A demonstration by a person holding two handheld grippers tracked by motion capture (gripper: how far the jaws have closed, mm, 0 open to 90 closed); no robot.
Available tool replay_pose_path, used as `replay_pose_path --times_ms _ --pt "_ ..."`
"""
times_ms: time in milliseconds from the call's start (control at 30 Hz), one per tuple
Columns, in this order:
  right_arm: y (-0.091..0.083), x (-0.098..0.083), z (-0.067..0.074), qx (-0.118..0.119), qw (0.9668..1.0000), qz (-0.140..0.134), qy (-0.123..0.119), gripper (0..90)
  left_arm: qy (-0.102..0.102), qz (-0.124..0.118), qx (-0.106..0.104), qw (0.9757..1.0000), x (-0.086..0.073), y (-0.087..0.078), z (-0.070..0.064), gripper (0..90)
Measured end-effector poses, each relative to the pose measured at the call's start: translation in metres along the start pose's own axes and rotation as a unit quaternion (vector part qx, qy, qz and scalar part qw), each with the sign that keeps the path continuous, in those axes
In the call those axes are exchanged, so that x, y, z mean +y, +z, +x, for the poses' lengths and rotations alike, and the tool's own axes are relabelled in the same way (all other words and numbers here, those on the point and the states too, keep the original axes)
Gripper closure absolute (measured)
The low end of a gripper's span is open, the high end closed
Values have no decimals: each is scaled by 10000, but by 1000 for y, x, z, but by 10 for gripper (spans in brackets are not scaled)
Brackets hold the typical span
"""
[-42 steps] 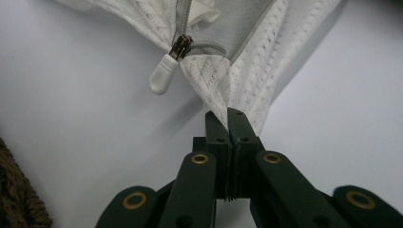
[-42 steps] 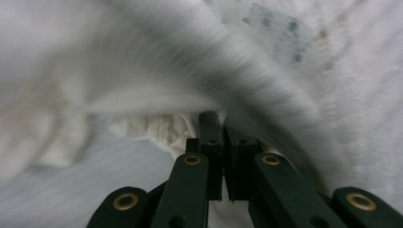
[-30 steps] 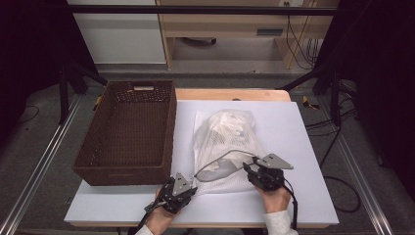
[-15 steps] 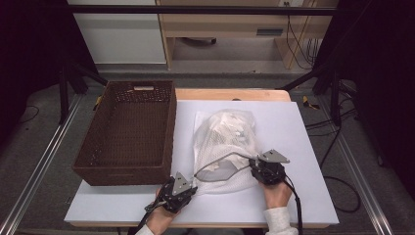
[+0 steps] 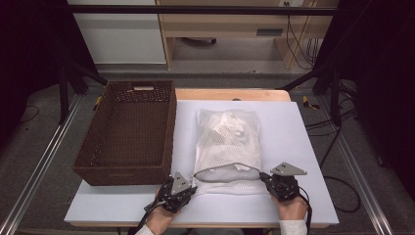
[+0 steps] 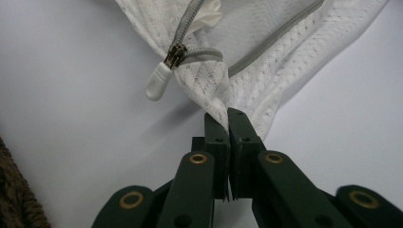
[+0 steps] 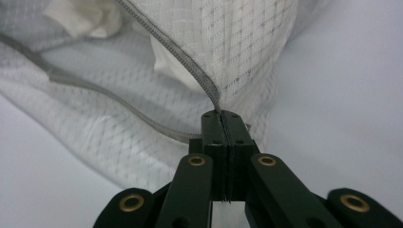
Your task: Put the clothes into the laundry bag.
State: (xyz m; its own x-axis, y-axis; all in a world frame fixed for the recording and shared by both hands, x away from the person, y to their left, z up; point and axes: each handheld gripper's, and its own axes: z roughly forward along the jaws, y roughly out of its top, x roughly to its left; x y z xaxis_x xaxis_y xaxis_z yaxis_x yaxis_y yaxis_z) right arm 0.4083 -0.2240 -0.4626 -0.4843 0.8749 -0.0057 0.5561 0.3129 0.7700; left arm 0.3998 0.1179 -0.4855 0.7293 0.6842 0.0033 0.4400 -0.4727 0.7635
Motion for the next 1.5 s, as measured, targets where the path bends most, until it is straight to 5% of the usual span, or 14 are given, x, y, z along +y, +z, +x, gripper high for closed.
replay_pose_path --times_ms 167,300,500,600,667,733,800,867,1000,1133,1500 --pt "6 -16 1 155 9993 328 92 898 -25 -11 -7 10000 0 0 0 868" --pt "9 -15 2 163 9998 132 11 816 -54 -22 -19 10000 0 -1 1 839" --pt "-10 -10 -7 -58 9980 -633 66 525 -208 -431 299 9984 13 -10 8 491" --pt "-9 -13 -14 -197 9979 -558 256 472 -223 -533 327 9978 21 -10 11 464" --pt "2 -19 -19 -131 9989 -247 377 474 -199 -569 377 9975 25 -8 14 457" --pt "11 -21 -19 -115 9993 83 339 483 -244 -533 384 9975 27 -4 16 480" --pt "14 -21 -17 -149 9997 56 204 512 -167 -348 539 9978 26 3 15 527" --pt "14 -19 -17 -186 9994 103 270 598 186 -112 878 9959 24 8 8 618" --pt "10 -20 -14 -112 9994 179 291 818 135 229 975 9949 18 17 7 733" --pt "6 -22 -15 -20 9998 120 165 883 -82 162 865 9961 14 13 14 890" --pt "-9 -28 -18 153 9990 196 359 879 -226 2 499 9985 -3 -6 19 893"
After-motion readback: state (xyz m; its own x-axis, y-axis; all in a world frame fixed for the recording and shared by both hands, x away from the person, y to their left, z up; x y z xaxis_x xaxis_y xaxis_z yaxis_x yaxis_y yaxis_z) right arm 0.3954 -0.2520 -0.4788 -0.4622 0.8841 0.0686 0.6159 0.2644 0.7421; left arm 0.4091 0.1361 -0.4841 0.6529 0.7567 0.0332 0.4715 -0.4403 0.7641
